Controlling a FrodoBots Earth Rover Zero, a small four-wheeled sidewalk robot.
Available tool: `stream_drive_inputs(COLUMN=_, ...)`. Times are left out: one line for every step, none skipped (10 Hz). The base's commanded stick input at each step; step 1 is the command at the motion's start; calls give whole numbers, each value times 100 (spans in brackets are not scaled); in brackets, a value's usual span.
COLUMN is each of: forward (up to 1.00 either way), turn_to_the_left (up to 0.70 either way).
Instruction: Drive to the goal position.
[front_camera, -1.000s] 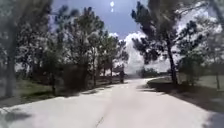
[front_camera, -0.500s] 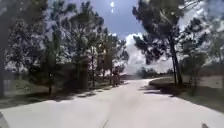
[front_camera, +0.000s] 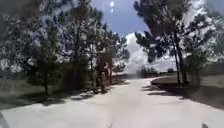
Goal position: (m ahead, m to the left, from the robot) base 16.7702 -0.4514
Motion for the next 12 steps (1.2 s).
stream_drive_inputs(forward=85, turn_to_the_left=0)
stream_drive_inputs(forward=85, turn_to_the_left=0)
stream_drive_inputs(forward=85, turn_to_the_left=0)
stream_drive_inputs(forward=85, turn_to_the_left=0)
stream_drive_inputs(forward=85, turn_to_the_left=0)
stream_drive_inputs(forward=85, turn_to_the_left=0)
stream_drive_inputs(forward=85, turn_to_the_left=0)
stream_drive_inputs(forward=85, turn_to_the_left=0)
stream_drive_inputs(forward=85, turn_to_the_left=0)
stream_drive_inputs(forward=85, turn_to_the_left=-10)
stream_drive_inputs(forward=85, turn_to_the_left=-23)
stream_drive_inputs(forward=85, turn_to_the_left=-34)
